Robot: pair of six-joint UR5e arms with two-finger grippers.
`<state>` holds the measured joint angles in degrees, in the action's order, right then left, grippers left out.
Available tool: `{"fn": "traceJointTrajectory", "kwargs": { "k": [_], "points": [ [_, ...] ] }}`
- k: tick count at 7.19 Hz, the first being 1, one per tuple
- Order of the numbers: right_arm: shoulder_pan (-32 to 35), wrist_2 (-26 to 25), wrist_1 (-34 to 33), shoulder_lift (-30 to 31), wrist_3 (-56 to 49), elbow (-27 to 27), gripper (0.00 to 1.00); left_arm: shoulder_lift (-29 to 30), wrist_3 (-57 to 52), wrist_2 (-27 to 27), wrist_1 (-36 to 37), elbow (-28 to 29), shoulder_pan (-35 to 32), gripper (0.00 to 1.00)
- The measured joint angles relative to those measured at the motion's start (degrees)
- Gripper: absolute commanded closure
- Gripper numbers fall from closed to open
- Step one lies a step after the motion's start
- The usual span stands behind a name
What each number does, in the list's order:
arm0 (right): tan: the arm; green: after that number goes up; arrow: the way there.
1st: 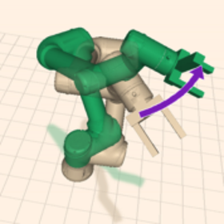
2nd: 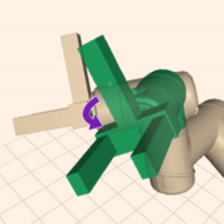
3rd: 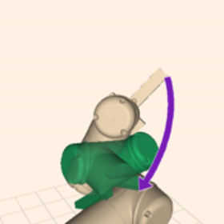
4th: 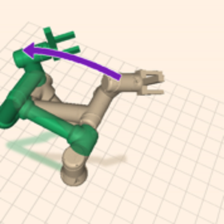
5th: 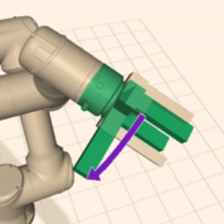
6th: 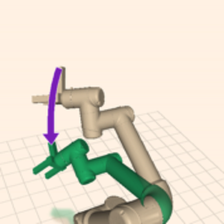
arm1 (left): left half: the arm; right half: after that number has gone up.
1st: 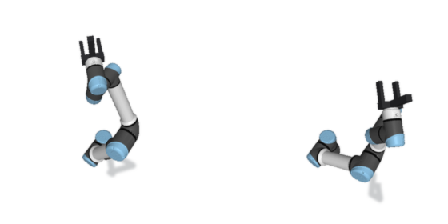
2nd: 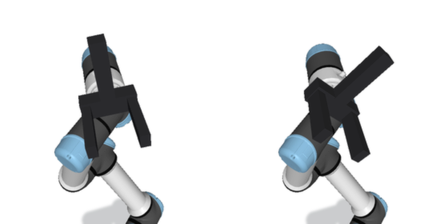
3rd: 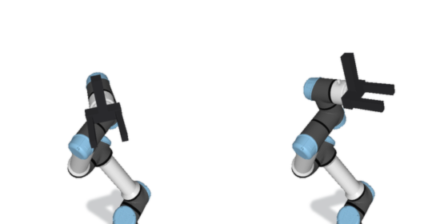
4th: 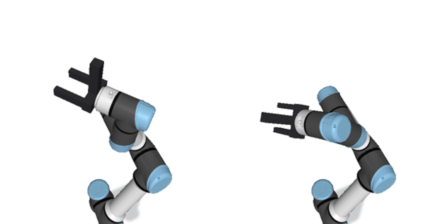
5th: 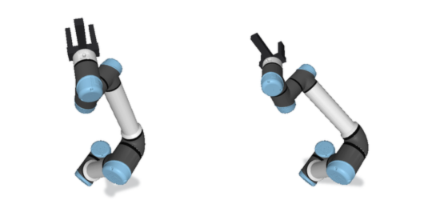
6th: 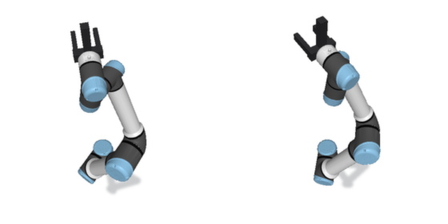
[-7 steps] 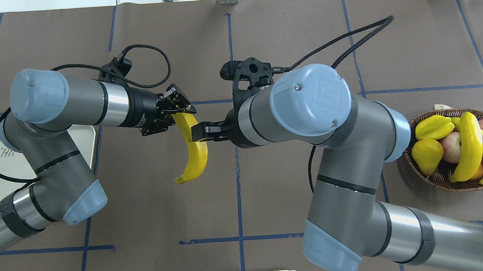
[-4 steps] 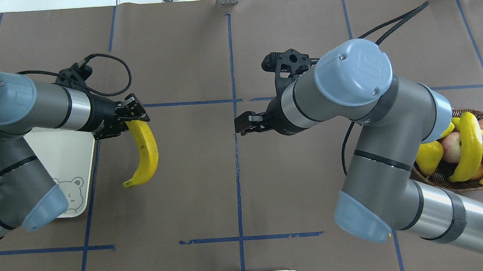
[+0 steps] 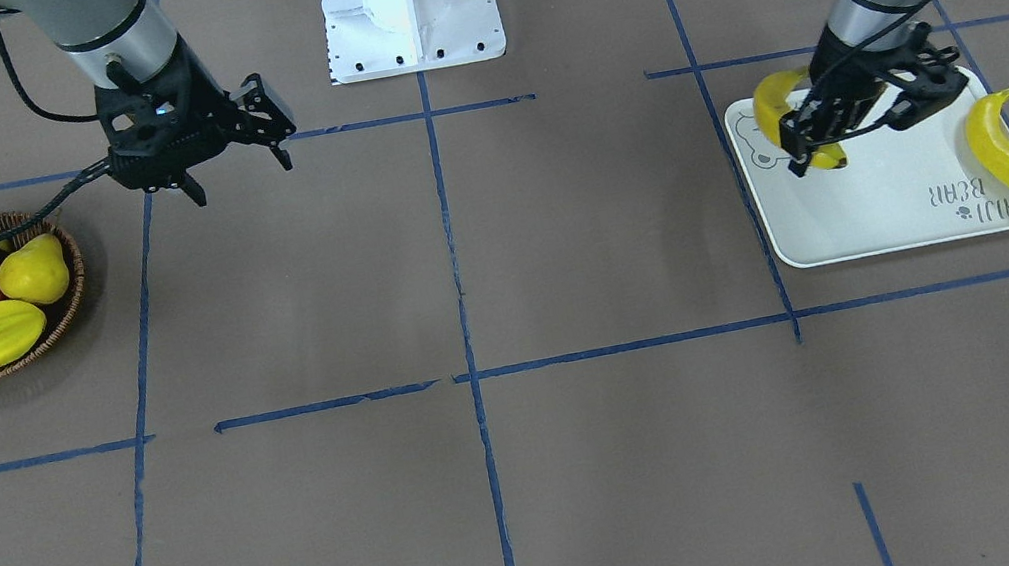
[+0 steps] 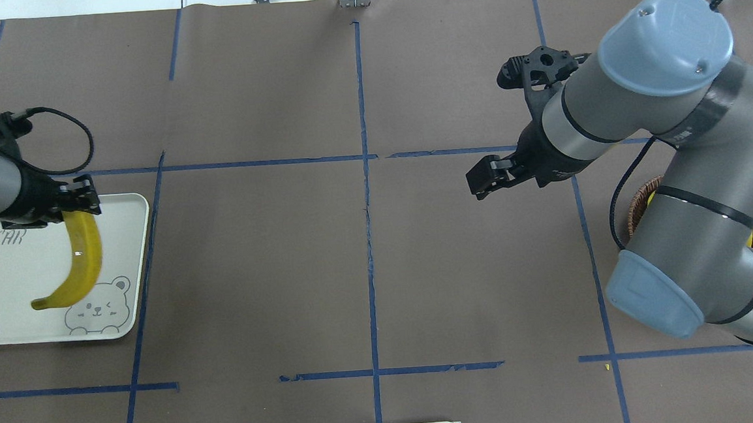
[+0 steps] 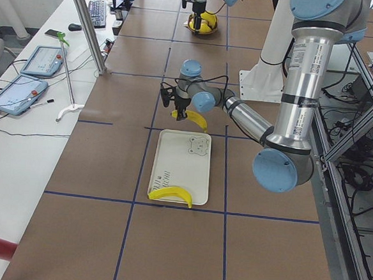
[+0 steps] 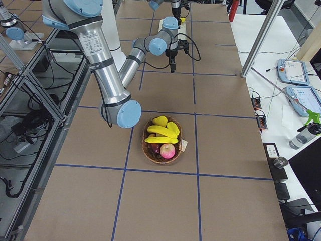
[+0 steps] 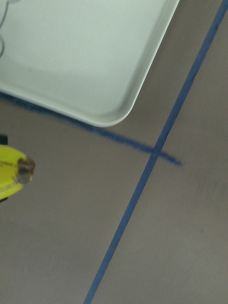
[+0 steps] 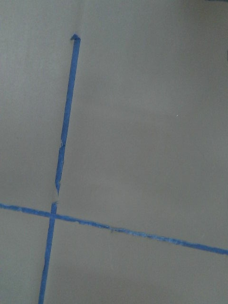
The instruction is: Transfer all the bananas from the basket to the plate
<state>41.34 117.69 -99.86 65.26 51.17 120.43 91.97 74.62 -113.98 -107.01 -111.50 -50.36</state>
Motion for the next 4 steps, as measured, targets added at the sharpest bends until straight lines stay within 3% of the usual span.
{"fn": "traceJointTrajectory", "kwargs": {
  "k": [3,4],
  "points": [
    [0.68,0.33,-1.17,1.26,-2.38,0.99,0.01,-1.52,-2.57,-1.30,-6.30,9.69,-6.54,0.93],
    [0.72,0.34,-1.20,1.37,-2.44,1.06,0.01,-1.60,-2.73,-1.48,-11.40,14.25,-7.59,0.77]
  ]
}}
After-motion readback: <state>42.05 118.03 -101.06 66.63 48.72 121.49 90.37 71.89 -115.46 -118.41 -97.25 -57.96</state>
